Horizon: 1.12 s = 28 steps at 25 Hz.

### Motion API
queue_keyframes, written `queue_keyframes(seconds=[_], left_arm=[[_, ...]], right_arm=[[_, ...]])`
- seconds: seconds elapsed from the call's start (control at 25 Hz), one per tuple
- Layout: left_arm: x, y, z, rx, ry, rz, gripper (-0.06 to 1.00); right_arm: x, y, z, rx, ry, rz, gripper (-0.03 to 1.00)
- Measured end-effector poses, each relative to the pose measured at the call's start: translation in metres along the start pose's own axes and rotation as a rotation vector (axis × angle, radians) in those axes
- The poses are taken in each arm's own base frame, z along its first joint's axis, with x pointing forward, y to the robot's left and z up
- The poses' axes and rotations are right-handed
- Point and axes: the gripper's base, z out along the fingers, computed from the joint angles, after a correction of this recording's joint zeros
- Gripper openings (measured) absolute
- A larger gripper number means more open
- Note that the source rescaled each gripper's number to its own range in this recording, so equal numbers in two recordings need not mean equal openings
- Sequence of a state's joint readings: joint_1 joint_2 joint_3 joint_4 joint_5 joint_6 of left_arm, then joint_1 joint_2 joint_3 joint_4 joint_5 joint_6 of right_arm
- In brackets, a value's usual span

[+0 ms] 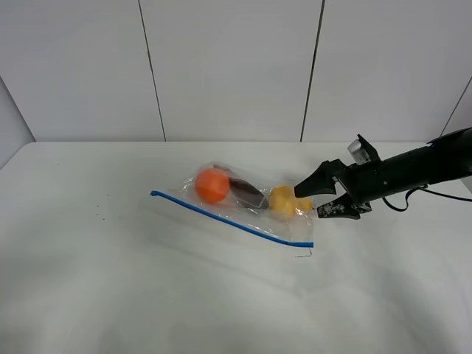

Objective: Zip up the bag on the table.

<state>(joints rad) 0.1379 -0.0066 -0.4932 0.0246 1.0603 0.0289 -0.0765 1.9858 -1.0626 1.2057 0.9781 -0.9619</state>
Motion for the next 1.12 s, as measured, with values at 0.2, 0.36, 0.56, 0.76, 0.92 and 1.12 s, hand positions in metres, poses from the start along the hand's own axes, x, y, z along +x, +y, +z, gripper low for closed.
queue_keyframes(seconds=[0.2,0.36,0.56,0.76,0.92,1.12], left_arm=[[0.000,0.000,0.000,0.000,0.000,0.000,1.00],[0.000,0.000,0.000,0.000,0.000,0.000,1.00],[0.000,0.000,0.000,-0.001,0.000,0.001,1.00],[0.000,0.000,0.000,-0.003,0.001,0.001,1.00],[0.000,0.000,0.000,-0.003,0.001,0.001,1.00],[0.000,0.000,0.000,-0.003,0.001,0.001,1.00]], right_arm=[[-0.002,0.005,-0.012,0.098,-0.025,-0.022,1.00],[-0.002,0.009,-0.022,0.186,-0.023,-0.049,1.00],[0.000,0.006,-0.036,0.347,-0.013,-0.072,1.00],[0.001,0.005,-0.053,0.520,-0.014,-0.086,1.00],[0.003,0.001,-0.066,0.664,-0.005,-0.098,1.00],[0.003,0.001,-0.083,0.809,-0.013,-0.127,1.00]])
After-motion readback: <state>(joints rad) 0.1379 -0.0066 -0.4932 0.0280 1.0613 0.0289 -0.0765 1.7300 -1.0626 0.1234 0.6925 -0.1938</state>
